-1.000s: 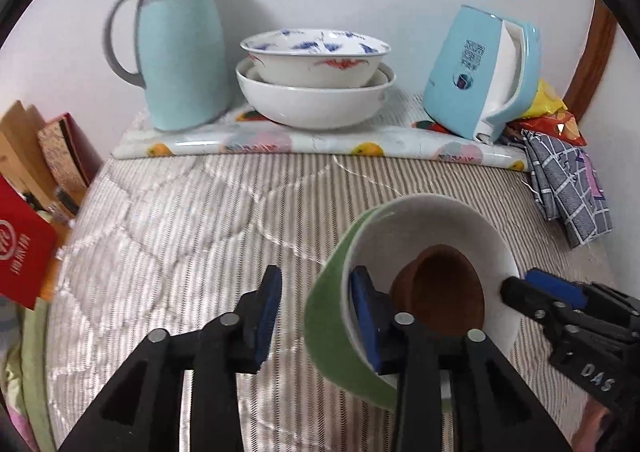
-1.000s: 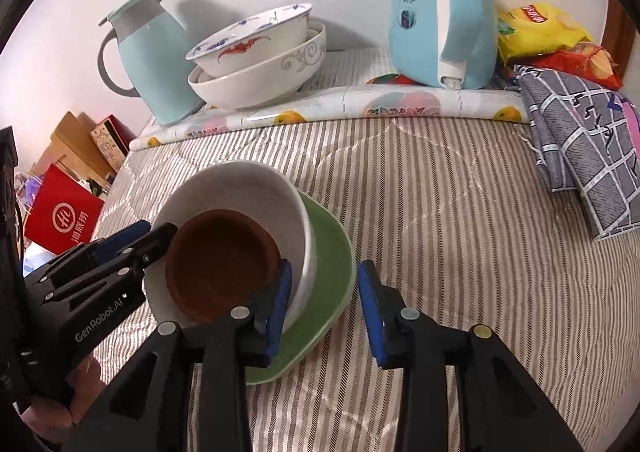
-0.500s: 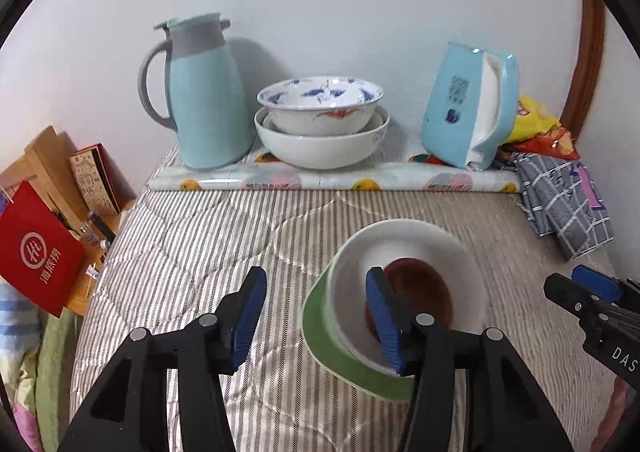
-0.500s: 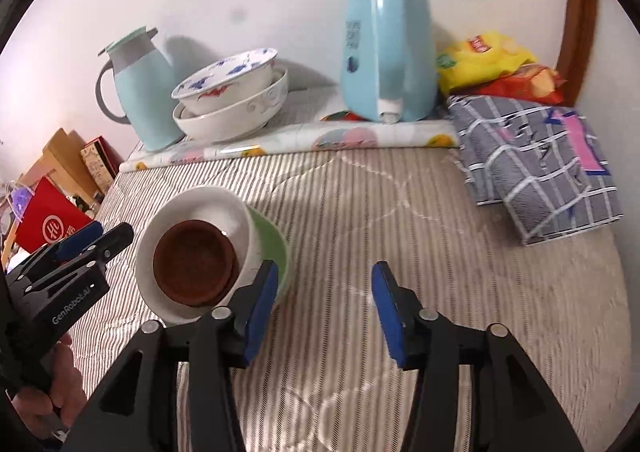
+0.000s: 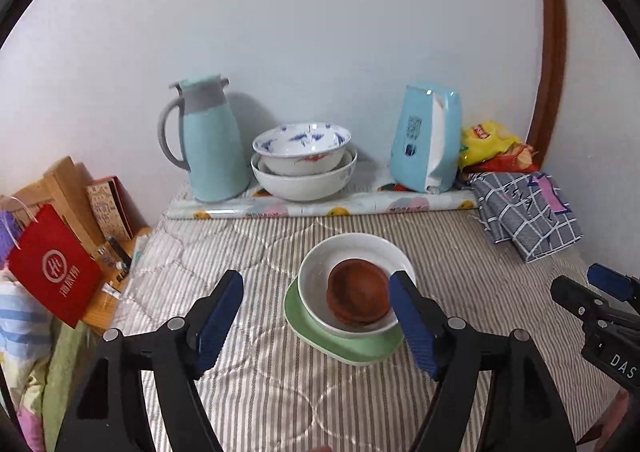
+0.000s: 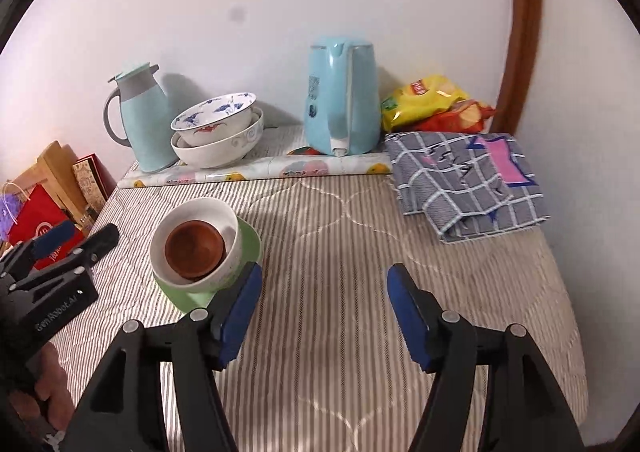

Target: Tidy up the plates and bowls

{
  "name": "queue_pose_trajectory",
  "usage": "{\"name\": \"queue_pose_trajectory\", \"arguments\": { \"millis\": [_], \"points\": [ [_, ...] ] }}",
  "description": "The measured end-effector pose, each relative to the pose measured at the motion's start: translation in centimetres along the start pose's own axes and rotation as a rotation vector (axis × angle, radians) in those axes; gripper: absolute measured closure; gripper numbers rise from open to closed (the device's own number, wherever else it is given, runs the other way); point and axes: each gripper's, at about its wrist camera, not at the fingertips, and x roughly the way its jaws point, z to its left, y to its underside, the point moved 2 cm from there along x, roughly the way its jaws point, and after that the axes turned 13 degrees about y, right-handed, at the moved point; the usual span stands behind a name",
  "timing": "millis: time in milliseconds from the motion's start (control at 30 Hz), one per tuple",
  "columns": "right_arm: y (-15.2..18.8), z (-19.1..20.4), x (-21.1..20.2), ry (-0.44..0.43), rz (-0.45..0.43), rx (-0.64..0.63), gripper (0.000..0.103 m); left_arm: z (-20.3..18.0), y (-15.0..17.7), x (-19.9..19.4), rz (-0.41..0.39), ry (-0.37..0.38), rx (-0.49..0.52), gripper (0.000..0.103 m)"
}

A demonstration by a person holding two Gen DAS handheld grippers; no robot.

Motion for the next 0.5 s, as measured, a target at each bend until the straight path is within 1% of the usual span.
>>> {"name": "queue_pose_trajectory", "arguments": {
  "millis": [67, 100, 133, 200, 300, 400, 500],
  "points": [
    [0.6, -0.7, -1.1, 0.001, -0.011, 0.012, 0.035, -0.5, 0.1, -1.4, -0.023, -0.002, 0.004, 0.022],
    [0.8, -1.0, -1.6, 0.0, -0.015, 0.019, 0.032, -0.7, 0.2, -1.9, -0.027, -0.003, 0.006, 0.018],
    [1.0, -1.3, -2.0, 0.001, -0.018, 0.024, 0.027, -0.9, 0.3, -2.4, -0.032, -0.005, 0.008, 0.017],
    [1.3, -1.9, -2.8, 0.006, -0.027, 0.03, 0.024, -1.2, 0.4, -3.4, -0.043, -0.009, 0.011, 0.017],
    [1.8, -2.5, -3.9, 0.026, -0.037, 0.028, 0.016, -1.5, 0.8, -4.4, -0.051, -0.006, 0.011, 0.017],
    [2.2, -2.7, -4.9, 0.061, -0.057, 0.009, 0.012, -1.7, 1.0, -5.2, -0.058, 0.003, 0.004, 0.015],
    [2.5, -2.9, -5.8, 0.092, -0.076, -0.003, 0.009, -1.9, 1.2, -5.9, -0.065, 0.008, 0.0, 0.009]
  ]
}}
